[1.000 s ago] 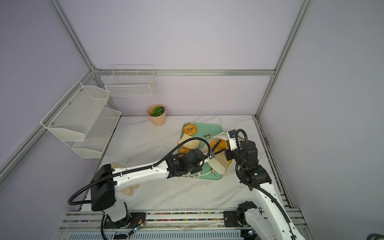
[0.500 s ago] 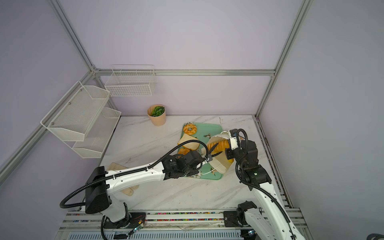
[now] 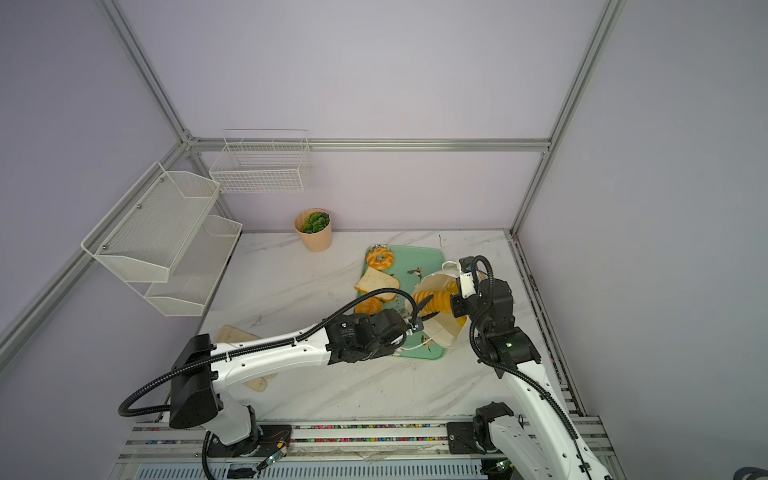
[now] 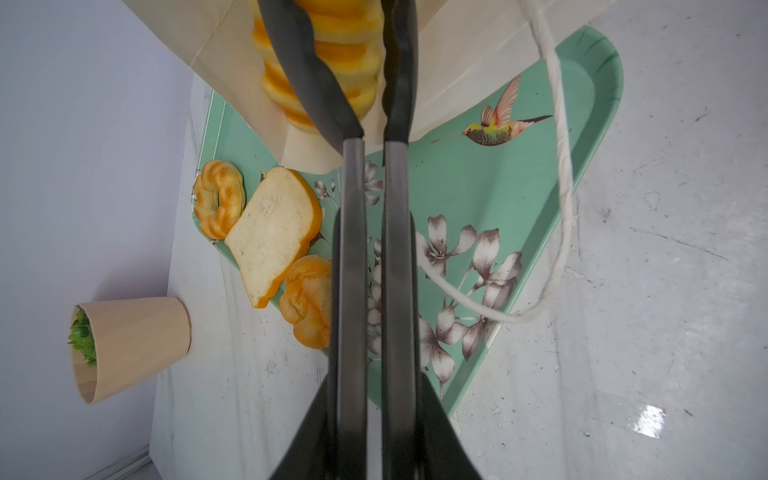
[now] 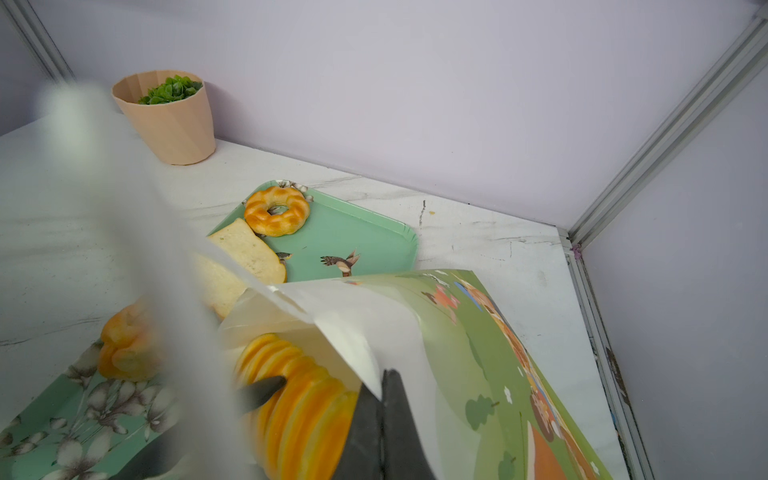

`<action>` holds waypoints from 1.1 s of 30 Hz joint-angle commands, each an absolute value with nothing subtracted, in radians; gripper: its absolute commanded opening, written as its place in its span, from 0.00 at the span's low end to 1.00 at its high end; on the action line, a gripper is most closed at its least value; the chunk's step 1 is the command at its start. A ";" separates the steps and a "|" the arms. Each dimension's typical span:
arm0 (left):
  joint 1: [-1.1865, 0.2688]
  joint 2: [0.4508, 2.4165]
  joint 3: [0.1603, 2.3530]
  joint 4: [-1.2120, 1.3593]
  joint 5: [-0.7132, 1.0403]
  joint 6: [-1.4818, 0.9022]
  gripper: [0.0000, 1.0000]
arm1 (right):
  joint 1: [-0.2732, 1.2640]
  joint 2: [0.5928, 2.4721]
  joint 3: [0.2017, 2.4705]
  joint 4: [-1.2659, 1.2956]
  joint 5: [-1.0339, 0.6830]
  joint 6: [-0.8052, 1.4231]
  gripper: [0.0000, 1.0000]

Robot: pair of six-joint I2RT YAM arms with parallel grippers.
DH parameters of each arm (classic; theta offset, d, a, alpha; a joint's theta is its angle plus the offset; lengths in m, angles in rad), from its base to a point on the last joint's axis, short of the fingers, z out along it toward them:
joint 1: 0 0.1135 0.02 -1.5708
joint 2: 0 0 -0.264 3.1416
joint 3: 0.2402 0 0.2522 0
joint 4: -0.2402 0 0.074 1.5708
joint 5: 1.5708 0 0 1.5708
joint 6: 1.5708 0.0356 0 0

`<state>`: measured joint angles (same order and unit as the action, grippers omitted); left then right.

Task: Take the fake bread out of the paper bag
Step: 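Pull the striped pastry out of the bag with the left gripper's tongs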

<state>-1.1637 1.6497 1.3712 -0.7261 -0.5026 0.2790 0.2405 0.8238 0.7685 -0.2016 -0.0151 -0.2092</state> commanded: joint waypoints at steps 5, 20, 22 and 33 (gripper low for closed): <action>-1.181 1.582 1.494 -0.749 -0.567 0.281 0.00 | 0.242 0.821 0.766 -0.176 0.000 -0.187 0.00; -1.186 1.540 1.528 -0.776 -0.594 0.298 0.00 | 0.242 0.844 0.772 -0.165 0.018 -0.175 0.00; -1.187 1.534 1.528 -0.785 -0.597 0.300 0.00 | 0.242 0.845 0.772 -0.164 0.022 -0.175 0.00; -1.199 1.491 1.525 -0.840 -0.629 0.299 0.00 | 0.241 0.853 0.773 -0.163 0.034 -0.168 0.00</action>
